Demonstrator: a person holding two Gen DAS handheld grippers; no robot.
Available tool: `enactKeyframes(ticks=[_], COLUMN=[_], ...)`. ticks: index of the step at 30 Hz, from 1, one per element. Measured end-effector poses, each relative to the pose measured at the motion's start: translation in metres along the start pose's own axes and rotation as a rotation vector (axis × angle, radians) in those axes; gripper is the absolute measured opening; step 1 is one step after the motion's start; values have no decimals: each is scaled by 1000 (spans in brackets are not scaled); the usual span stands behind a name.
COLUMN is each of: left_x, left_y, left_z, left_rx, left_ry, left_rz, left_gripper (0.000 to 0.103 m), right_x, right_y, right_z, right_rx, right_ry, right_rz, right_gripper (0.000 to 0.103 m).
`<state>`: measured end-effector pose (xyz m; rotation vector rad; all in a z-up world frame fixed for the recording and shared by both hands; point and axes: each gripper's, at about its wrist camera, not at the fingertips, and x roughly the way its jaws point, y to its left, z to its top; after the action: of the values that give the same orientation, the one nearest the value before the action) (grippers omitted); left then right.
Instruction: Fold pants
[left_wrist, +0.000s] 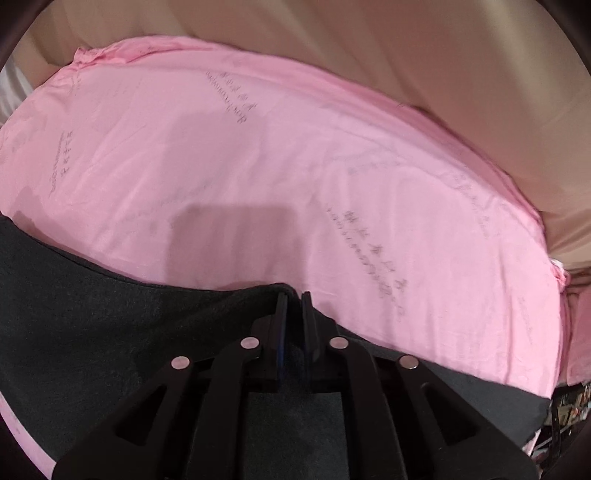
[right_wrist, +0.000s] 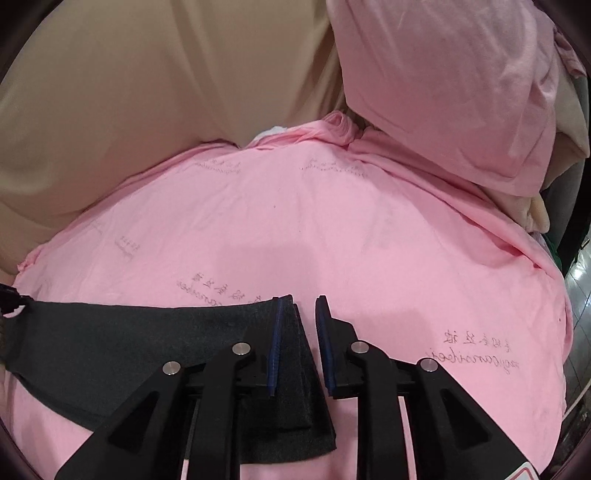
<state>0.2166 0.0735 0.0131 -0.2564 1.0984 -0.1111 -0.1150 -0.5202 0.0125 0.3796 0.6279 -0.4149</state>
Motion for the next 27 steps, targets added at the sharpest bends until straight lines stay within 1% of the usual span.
enactKeyframes(ticks=[1, 2, 3, 4, 5, 7, 9, 10, 11, 13, 15, 18, 21, 22, 23, 24, 25, 26, 27], left_x=[-13, -25, -36, -45, -57, -75, -91, -97, -102, -109, -115, -126, -124, -119, -114, -108, -99, -96, -98], left_y=[0, 0, 3, 4, 7, 16, 37, 49, 67, 105, 149, 217, 247, 253, 255, 257, 259, 261, 263], left_z=[-3, -6, -10, -16, -22, -38, -57, -65, -74, -88, -97, -109, -110, -107, -102, -99, -94, -92, -88], left_rx=[22, 45, 65, 78, 94, 116, 107, 98, 77, 7, -68, -186, -239, -247, -248, -253, -249, -251, -258], left_ry=[-3, 4, 6, -6, -30, -47, -48, -48, -49, -48, -48, -57, -51, -44, -40, -37, -26, -33, -47], left_rz=[-18, -26, -28, -27, -15, 13, 12, 15, 30, 70, 92, 181, 151, 119, 103, 108, 149, 191, 190], left_gripper=[14, 31, 43, 61, 65, 65, 71, 75, 76, 76, 76, 76, 76, 76, 69, 58, 26, 15, 14], right_x=[-8, -12, -14, -16, -18, -24, -30, -33, -35, -38, -37, -34, -28, -26, -25, -24, -23, -23, -26], right_y=[5, 10, 15, 18, 20, 25, 33, 39, 46, 56, 67, 90, 112, 119, 124, 130, 135, 140, 143], right_z=[-4, -7, -11, -16, -23, -37, -50, -58, -64, -76, -85, -98, -105, -107, -108, -108, -107, -107, -105], right_rx=[-9, -19, -34, -43, -42, -13, -10, -24, -36, -50, -58, -83, -103, -101, -100, -101, -103, -108, -110], right_ry=[-7, -1, 15, 25, 33, 46, 51, 51, 54, 64, 80, 104, 125, 129, 130, 129, 129, 132, 127], right_rz=[9, 12, 8, 0, -4, 20, 45, 40, 32, 22, 32, 53, 71, 82, 95, 101, 103, 102, 92], right_gripper=[20, 20, 20, 20, 22, 22, 22, 25, 34, 40, 40, 40, 41, 42, 42, 43, 43, 43, 43])
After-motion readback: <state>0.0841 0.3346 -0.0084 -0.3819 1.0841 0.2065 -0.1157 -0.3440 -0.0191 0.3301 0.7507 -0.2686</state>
